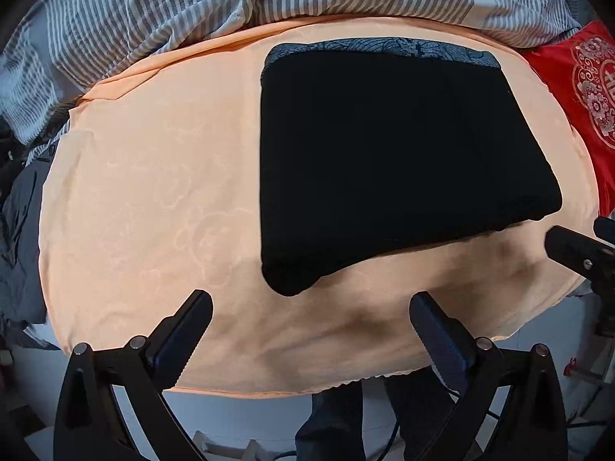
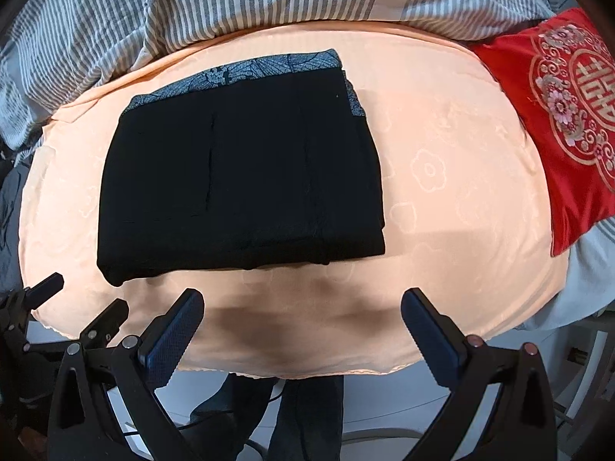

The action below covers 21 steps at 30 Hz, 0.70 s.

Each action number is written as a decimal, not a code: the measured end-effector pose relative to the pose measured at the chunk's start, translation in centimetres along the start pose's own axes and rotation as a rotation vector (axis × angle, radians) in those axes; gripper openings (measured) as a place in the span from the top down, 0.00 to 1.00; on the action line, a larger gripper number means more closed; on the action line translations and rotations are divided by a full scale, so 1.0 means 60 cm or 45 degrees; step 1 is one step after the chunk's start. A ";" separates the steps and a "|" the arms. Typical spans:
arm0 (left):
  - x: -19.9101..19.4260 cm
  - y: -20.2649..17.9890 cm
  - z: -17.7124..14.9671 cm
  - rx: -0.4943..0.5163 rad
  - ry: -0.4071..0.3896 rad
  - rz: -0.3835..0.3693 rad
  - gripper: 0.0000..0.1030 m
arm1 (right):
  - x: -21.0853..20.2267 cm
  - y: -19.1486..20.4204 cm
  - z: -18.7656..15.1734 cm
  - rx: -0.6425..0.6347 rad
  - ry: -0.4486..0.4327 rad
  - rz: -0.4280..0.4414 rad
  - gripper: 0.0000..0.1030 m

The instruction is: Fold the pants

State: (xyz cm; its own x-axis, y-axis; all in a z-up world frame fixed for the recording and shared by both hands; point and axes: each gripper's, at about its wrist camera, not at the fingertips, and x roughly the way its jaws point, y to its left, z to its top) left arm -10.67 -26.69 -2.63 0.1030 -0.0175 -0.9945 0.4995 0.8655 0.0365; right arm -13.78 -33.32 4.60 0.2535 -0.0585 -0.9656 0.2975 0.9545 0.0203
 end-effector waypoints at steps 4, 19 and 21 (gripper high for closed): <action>-0.005 -0.015 0.005 -0.019 -0.009 0.027 0.00 | 0.005 0.000 0.005 -0.027 -0.002 -0.006 0.00; -0.001 -0.030 0.017 -0.044 0.001 0.061 0.00 | 0.006 -0.006 0.027 -0.091 -0.008 0.005 0.00; 0.000 -0.031 0.018 -0.045 0.002 0.061 0.00 | 0.006 -0.005 0.028 -0.091 -0.010 0.007 0.00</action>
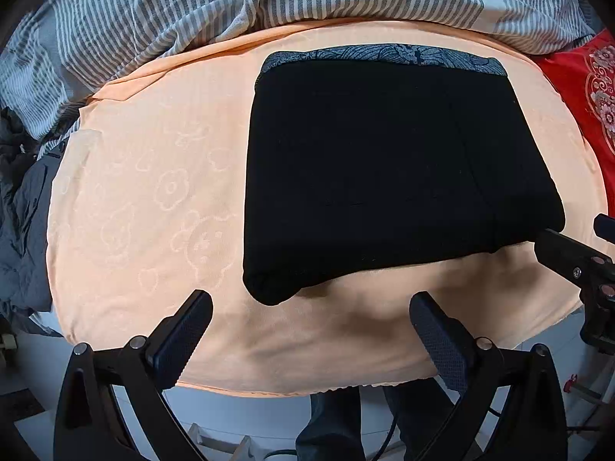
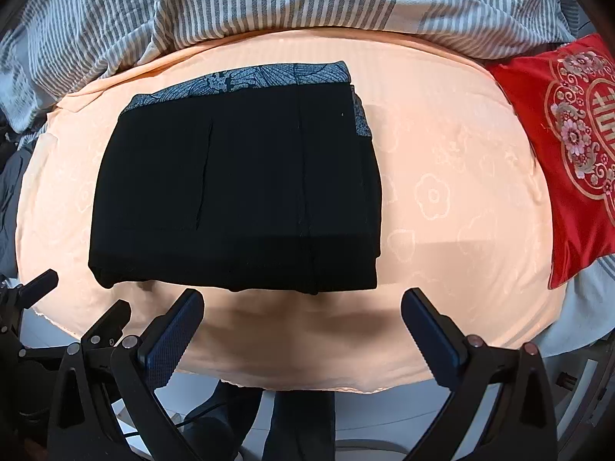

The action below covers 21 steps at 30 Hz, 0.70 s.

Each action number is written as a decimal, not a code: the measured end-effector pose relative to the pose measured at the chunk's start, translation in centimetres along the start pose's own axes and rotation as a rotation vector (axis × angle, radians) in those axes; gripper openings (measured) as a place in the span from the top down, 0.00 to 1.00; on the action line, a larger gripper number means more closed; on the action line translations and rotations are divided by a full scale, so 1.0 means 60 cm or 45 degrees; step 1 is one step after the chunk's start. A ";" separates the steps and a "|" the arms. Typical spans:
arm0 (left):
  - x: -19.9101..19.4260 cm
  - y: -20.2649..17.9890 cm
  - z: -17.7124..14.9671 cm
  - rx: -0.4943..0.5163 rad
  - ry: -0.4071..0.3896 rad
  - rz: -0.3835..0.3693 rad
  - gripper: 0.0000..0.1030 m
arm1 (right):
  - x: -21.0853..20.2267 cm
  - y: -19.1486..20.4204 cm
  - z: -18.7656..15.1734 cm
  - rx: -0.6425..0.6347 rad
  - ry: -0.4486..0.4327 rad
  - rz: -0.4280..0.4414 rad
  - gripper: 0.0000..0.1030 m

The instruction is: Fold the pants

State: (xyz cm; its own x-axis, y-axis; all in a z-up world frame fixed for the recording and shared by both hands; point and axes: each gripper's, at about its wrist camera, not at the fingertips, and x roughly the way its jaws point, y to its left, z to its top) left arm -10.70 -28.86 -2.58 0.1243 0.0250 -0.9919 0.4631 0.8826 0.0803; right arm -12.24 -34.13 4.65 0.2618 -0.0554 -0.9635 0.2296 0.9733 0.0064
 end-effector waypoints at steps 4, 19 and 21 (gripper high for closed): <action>0.001 -0.004 -0.002 0.005 0.004 0.000 0.00 | 0.001 0.000 0.001 0.000 0.001 0.006 0.00; 0.002 -0.009 -0.007 0.012 0.003 -0.001 0.00 | 0.005 0.006 -0.004 -0.004 0.007 0.019 0.00; 0.003 -0.009 -0.007 0.010 0.006 -0.005 0.00 | 0.007 0.006 -0.006 -0.007 0.012 0.021 0.00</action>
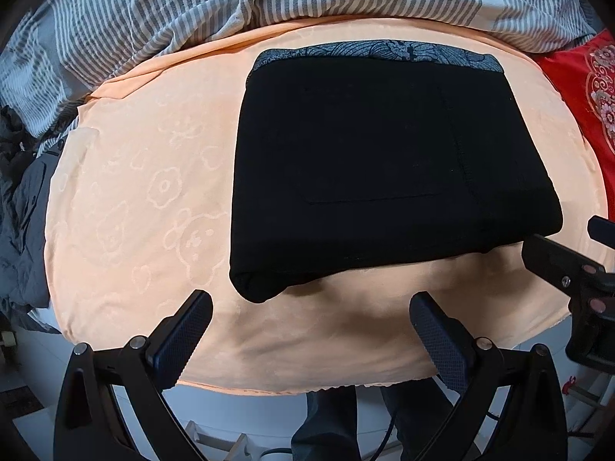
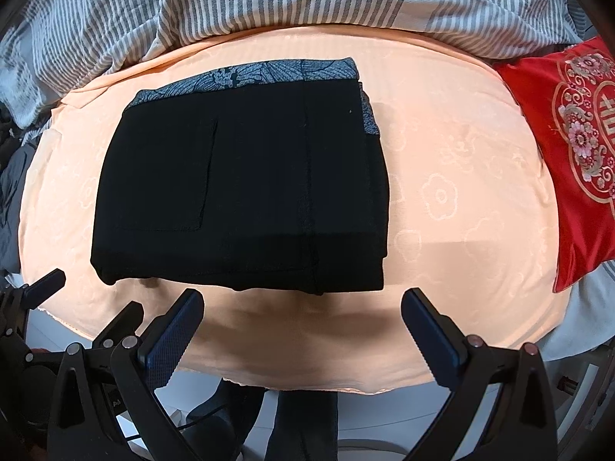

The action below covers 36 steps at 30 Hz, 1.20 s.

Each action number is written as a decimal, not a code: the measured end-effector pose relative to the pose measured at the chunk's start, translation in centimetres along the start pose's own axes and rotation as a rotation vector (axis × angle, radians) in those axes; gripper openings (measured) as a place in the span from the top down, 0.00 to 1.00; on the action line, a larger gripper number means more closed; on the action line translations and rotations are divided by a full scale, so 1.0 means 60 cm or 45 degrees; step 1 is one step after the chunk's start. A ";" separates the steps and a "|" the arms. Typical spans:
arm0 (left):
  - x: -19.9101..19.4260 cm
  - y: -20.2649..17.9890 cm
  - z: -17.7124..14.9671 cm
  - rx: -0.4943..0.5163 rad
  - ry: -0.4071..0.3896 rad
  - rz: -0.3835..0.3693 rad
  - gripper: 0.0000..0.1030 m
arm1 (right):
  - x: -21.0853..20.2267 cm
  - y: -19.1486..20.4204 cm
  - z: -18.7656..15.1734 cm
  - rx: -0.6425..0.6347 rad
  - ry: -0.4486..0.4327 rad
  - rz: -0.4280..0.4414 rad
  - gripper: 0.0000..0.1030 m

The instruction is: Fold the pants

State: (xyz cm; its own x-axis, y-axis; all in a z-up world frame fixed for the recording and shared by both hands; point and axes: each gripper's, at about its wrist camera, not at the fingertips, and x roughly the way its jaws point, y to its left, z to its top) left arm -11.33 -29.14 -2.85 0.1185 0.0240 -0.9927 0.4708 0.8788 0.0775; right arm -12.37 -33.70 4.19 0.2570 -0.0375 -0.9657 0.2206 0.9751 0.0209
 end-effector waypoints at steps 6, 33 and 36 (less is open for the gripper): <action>0.002 0.001 -0.001 0.006 0.004 -0.006 0.00 | 0.004 0.002 -0.002 0.004 0.011 0.005 0.01; 0.009 0.009 0.006 -0.022 -0.006 0.035 0.00 | 0.013 0.010 -0.007 0.005 0.034 0.022 0.00; 0.014 0.011 0.007 -0.038 0.009 0.025 0.00 | 0.013 0.008 -0.006 0.005 0.034 0.022 0.00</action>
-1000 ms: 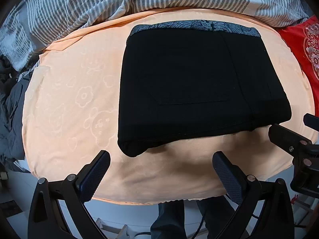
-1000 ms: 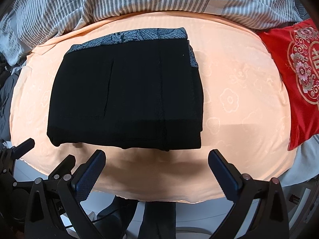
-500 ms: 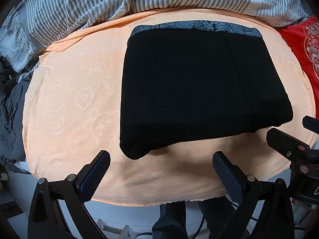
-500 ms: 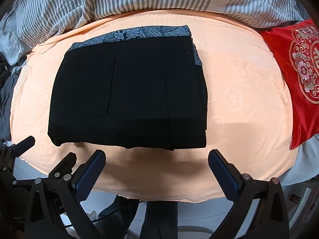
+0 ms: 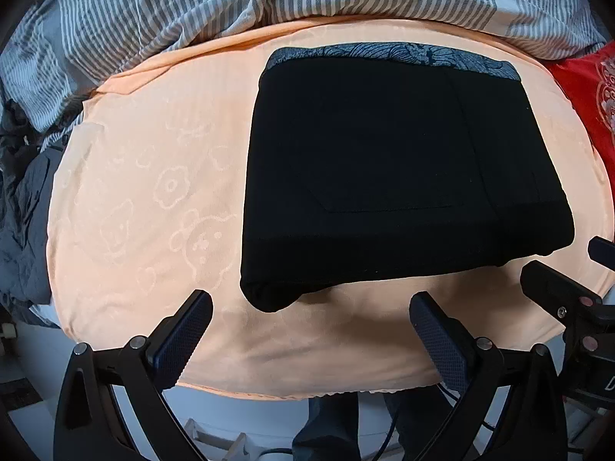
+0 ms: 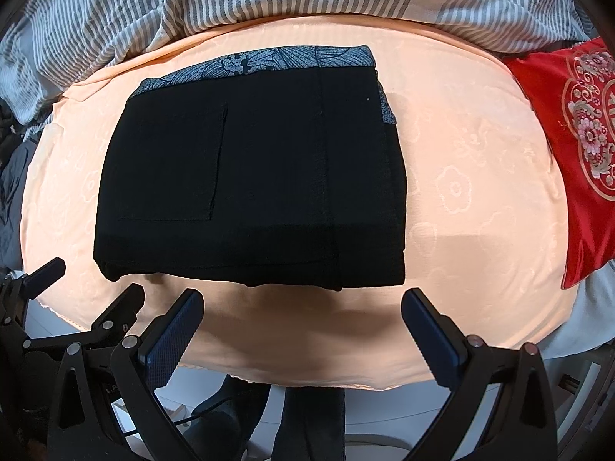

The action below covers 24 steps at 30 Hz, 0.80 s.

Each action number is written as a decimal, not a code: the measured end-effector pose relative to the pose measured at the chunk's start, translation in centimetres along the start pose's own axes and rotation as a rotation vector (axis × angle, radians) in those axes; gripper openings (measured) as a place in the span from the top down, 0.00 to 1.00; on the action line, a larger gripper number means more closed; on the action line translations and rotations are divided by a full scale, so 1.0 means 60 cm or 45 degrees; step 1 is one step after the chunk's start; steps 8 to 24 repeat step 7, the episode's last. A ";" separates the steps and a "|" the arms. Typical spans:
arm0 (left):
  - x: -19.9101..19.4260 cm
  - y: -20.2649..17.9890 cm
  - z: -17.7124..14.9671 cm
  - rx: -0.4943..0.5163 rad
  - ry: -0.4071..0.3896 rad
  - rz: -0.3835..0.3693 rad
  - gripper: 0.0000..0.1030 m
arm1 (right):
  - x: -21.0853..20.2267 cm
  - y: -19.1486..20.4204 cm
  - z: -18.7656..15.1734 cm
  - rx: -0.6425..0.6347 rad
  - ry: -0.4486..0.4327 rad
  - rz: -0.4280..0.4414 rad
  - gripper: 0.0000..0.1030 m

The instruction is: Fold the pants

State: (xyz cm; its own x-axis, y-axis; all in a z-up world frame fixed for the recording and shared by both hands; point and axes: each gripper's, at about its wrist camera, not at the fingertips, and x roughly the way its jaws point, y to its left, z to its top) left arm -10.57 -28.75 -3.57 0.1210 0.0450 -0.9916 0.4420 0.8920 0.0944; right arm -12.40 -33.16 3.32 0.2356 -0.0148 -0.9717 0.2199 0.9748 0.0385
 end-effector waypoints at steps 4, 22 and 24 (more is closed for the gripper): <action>0.002 -0.001 0.000 0.006 -0.002 0.001 0.00 | 0.000 0.000 0.001 -0.001 -0.001 -0.001 0.00; 0.001 -0.005 0.000 0.030 -0.009 -0.011 0.00 | 0.000 -0.001 0.002 0.006 -0.002 -0.001 0.01; 0.001 -0.005 0.000 0.030 -0.009 -0.011 0.00 | 0.000 -0.001 0.002 0.006 -0.002 -0.001 0.01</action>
